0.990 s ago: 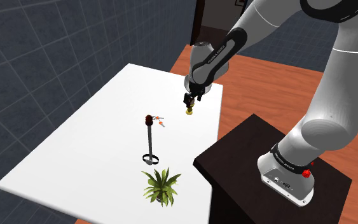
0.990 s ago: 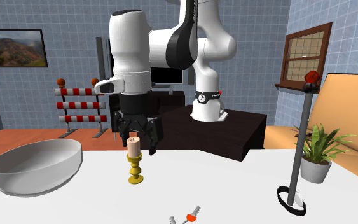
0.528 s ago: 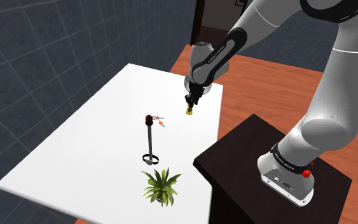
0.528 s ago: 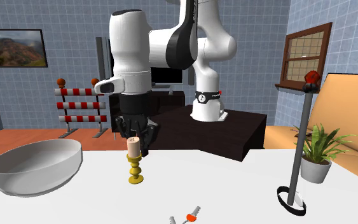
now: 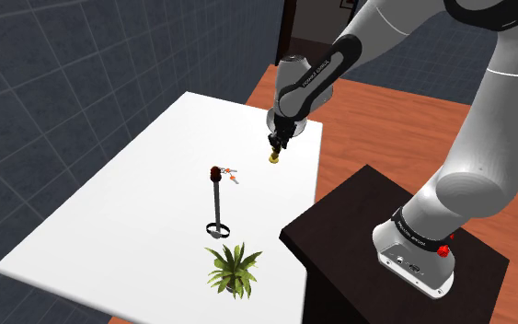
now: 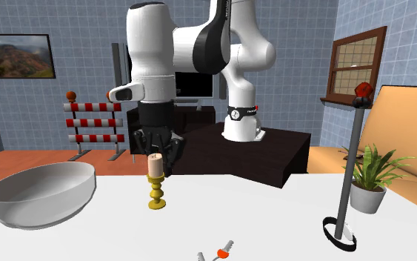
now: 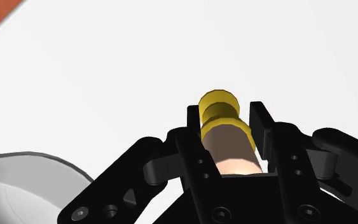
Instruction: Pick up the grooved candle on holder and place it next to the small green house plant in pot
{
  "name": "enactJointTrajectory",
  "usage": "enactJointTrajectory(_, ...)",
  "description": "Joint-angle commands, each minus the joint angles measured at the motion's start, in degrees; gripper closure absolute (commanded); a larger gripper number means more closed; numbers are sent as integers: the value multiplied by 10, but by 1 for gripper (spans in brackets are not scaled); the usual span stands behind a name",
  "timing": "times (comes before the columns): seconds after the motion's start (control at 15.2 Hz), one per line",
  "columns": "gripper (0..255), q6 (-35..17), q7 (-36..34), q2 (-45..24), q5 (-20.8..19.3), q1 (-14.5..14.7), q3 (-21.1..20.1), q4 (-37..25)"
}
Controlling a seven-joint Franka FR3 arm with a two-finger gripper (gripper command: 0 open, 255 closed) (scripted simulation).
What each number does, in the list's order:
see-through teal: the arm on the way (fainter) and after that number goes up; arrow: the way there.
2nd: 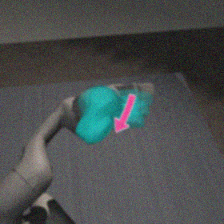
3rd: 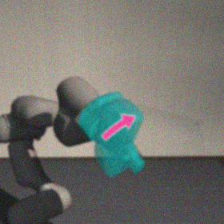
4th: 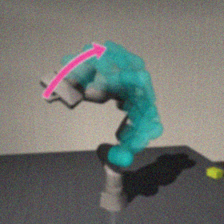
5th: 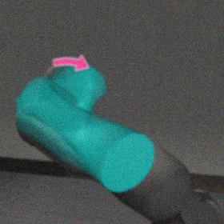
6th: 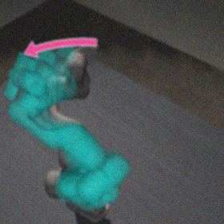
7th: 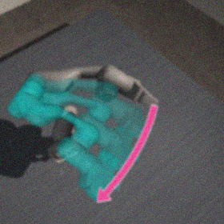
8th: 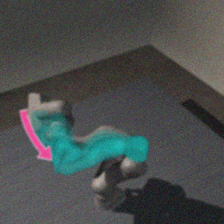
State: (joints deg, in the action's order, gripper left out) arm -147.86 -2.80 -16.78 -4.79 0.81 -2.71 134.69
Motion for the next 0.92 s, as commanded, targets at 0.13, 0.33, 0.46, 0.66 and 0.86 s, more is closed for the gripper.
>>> enactJointTrajectory(0.13,255,29,4,31,5,-1,-2,2)
enactJointTrajectory(0.33,255,51,7,51,9,-2,-4,1)
enactJointTrajectory(0.46,255,65,9,65,11,-2,-5,0)
enactJointTrajectory(0.66,255,87,11,84,14,-3,-5,-3)
enactJointTrajectory(0.86,255,110,14,103,17,-3,-6,-7)
